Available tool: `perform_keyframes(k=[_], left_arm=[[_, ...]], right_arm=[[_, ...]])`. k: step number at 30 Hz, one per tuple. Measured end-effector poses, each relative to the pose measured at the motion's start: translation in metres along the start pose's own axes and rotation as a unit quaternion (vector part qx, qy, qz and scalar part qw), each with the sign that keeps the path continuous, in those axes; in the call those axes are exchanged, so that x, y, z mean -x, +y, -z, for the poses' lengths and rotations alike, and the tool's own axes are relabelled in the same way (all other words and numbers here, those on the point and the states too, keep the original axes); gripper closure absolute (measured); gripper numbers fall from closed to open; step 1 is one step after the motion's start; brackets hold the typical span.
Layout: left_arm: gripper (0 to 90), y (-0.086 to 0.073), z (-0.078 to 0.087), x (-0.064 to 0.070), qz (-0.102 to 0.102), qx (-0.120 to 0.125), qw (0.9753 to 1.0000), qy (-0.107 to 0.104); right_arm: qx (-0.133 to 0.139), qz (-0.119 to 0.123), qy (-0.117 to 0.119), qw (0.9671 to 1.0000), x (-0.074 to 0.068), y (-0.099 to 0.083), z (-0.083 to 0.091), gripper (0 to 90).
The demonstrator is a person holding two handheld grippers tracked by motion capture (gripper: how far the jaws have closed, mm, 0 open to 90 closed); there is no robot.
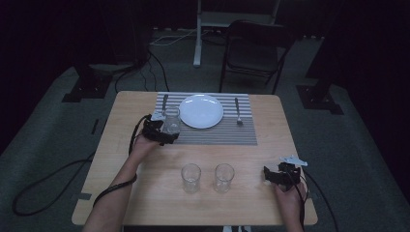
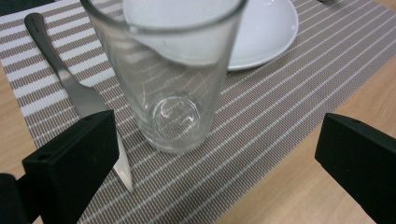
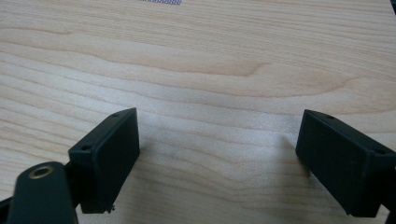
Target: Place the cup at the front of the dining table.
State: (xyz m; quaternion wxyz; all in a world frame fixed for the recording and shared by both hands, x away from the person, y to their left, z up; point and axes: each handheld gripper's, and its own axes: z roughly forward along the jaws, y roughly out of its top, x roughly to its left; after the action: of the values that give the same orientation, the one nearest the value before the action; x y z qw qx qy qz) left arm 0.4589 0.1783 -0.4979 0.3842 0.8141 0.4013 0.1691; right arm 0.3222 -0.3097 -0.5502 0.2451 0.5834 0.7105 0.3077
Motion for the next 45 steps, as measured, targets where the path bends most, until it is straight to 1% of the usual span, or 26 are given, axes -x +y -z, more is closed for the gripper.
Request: perform_keyframes(k=[1, 2, 6, 8, 10, 13, 15, 16, 20, 23, 26, 28, 34, 35, 38, 41, 42, 43, 45], left_arm=[[0.2, -0.002, 0.001, 0.000, -0.002, -0.001, 1.0000, 0.000], [0.1, -0.004, 0.003, 0.001, 0.000, -0.001, 1.0000, -0.003], [0.1, -0.012, 0.008, 0.002, 0.002, 0.002, 1.0000, -0.006], [0.1, -0.017, 0.011, 0.004, 0.002, 0.003, 0.9999, -0.013], [0.1, -0.023, 0.013, 0.005, -0.004, 0.003, 0.9999, -0.015], [0.1, -0.031, 0.016, 0.007, -0.013, 0.002, 0.9999, -0.007], [0.1, -0.036, 0.019, 0.008, -0.015, 0.002, 0.9998, -0.008], [0.1, -0.039, 0.021, 0.009, -0.014, 0.005, 0.9998, -0.011], [0.1, -0.044, 0.027, 0.010, -0.011, 0.005, 0.9999, -0.013], [0.1, -0.047, 0.032, 0.011, -0.006, 0.006, 0.9999, -0.008], [0.1, -0.052, 0.036, 0.012, 0.000, 0.008, 0.9999, -0.013], [0.1, -0.056, 0.039, 0.014, 0.001, 0.008, 0.9999, -0.009], [0.1, -0.070, 0.048, 0.015, 0.010, 0.012, 0.9997, -0.016], [0.1, -0.072, 0.050, 0.015, 0.010, 0.008, 0.9998, -0.018], [0.1, -0.078, 0.055, 0.016, 0.008, 0.006, 0.9999, -0.010], [0.1, -0.084, 0.060, 0.016, 0.017, 0.005, 0.9998, -0.007], [0.1, -0.086, 0.062, 0.016, 0.018, 0.003, 0.9998, -0.006], [0.1, -0.089, 0.063, 0.017, 0.017, -0.001, 0.9999, 0.000], [0.1, -0.094, 0.066, 0.017, 0.019, -0.001, 0.9998, -0.001]], right_arm=[[0.000, 0.000, 0.000, 1.0000, 0.000, 0.000, 0.000, 13.3], [0.000, 0.000, 0.000, 1.0000, 0.000, 0.000, 0.000, 13.3], [0.000, -0.001, 0.000, 1.0000, 0.000, 0.000, 0.000, 13.3], [0.000, -0.001, -0.001, 1.0000, 0.000, 0.000, 0.000, 13.4], [0.000, -0.001, -0.001, 1.0000, 0.000, 0.000, 0.000, 13.4], [0.000, -0.001, -0.001, 1.0000, 0.000, 0.000, 0.000, 13.4], [0.000, -0.002, -0.001, 1.0000, 0.000, 0.000, 0.000, 13.4], [0.000, -0.002, -0.001, 1.0000, 0.000, 0.000, 0.000, 13.4], [0.000, -0.002, -0.002, 1.0000, 0.000, 0.000, 0.000, 13.4], [0.000, -0.002, -0.002, 1.0000, 0.000, 0.000, 0.000, 13.4], [0.000, -0.002, -0.002, 1.0000, 0.000, 0.000, 0.000, 13.4], [0.000, -0.002, -0.002, 1.0000, 0.000, 0.000, 0.000, 13.4], [0.000, -0.003, -0.002, 1.0000, -0.001, 0.000, 0.000, 13.4], [0.000, -0.003, -0.002, 1.0000, -0.001, 0.000, 0.000, 13.4], [0.000, -0.003, -0.002, 1.0000, -0.001, 0.000, 0.000, 13.4], [0.000, -0.003, -0.002, 1.0000, -0.001, 0.000, 0.000, 13.4], [0.000, -0.003, -0.002, 1.0000, -0.001, 0.000, 0.000, 13.4], [0.000, -0.003, -0.002, 1.0000, -0.001, 0.000, 0.000, 13.4], [0.000, -0.003, -0.002, 1.0000, -0.001, 0.000, 0.000, 13.4]])
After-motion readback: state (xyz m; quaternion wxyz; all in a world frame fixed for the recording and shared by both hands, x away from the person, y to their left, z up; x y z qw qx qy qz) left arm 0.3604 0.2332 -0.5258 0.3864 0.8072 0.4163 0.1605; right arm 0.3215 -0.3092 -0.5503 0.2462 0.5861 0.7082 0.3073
